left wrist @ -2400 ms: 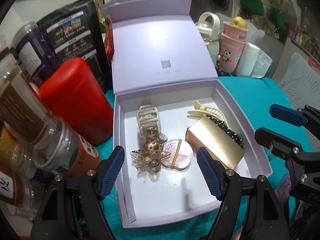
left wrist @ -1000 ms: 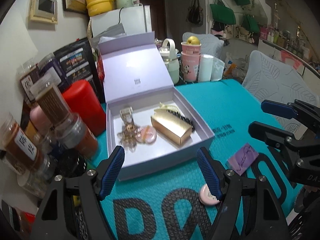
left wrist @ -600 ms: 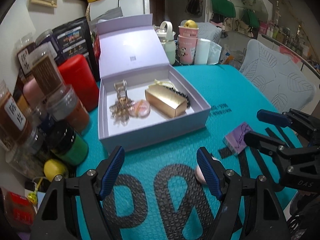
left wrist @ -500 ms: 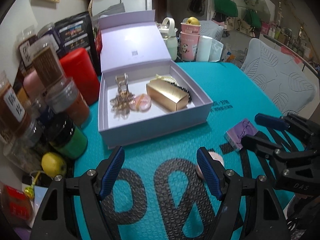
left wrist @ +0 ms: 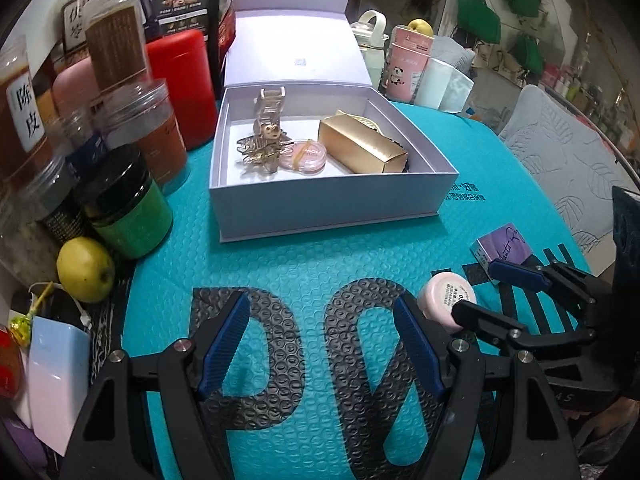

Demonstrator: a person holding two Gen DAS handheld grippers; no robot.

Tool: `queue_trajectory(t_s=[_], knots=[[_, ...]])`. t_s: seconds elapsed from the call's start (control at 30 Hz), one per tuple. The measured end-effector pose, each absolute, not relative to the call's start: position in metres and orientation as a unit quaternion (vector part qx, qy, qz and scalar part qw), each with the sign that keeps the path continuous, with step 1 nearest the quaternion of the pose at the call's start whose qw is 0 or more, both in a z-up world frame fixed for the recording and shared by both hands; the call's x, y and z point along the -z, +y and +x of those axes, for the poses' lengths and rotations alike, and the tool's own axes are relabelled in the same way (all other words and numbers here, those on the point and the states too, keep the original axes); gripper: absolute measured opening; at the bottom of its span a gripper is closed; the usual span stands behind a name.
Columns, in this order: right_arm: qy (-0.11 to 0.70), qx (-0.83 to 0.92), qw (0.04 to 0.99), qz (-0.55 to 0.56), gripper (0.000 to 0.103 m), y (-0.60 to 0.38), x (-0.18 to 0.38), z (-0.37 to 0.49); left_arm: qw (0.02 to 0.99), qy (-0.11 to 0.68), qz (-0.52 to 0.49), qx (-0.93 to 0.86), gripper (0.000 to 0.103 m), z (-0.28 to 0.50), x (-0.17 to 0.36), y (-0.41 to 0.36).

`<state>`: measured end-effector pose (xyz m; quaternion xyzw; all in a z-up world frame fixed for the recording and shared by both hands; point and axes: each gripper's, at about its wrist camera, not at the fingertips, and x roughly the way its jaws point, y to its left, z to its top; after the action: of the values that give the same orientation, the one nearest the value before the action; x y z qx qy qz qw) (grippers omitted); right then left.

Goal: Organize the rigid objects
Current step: 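Grasp the pink round compact with the right gripper, then grasp the purple Manta Ray palette with the left gripper while the right gripper holds the compact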

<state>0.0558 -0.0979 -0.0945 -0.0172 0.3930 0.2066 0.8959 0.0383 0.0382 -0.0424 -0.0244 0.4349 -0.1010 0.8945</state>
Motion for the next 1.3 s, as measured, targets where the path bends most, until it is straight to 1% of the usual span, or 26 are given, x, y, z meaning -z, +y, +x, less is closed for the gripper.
queue_trajectory(t_s=[0.1,0.23,0.37,0.43,0.53,0.83,1.1,1.3], knots=[[0.404,-0.207,0.891,-0.022,0.071,-0.093,0.103,0.061,0.892,0.440,-0.027,0.100,0.074,0.038,0.047,0.042],[0.418,-0.213,0.883,-0.027,0.071,-0.086,0.113,0.066,0.887,0.451,-0.033,0.097,0.074,0.040,0.053,0.046],[0.414,-0.207,0.886,-0.038,0.070,-0.083,0.114,0.067,0.886,0.452,-0.038,0.093,0.074,0.047,0.054,0.051],[0.412,-0.204,0.887,-0.043,0.051,-0.083,0.113,0.067,0.887,0.451,-0.040,0.094,0.074,0.050,0.053,0.050],[0.411,-0.210,0.886,-0.046,0.051,-0.082,0.112,0.067,0.888,0.448,-0.034,0.096,0.074,0.055,0.050,0.046],[0.406,-0.196,0.893,-0.001,0.051,-0.117,0.095,0.063,0.889,0.438,-0.013,0.131,0.074,0.069,0.039,0.021],[0.399,-0.156,0.903,0.020,0.051,-0.161,0.078,0.052,0.879,0.438,0.006,0.189,0.074,0.085,0.034,-0.027],[0.401,-0.122,0.907,0.038,0.051,-0.197,0.079,0.047,0.868,0.439,0.030,0.228,0.074,0.090,0.033,-0.066]])
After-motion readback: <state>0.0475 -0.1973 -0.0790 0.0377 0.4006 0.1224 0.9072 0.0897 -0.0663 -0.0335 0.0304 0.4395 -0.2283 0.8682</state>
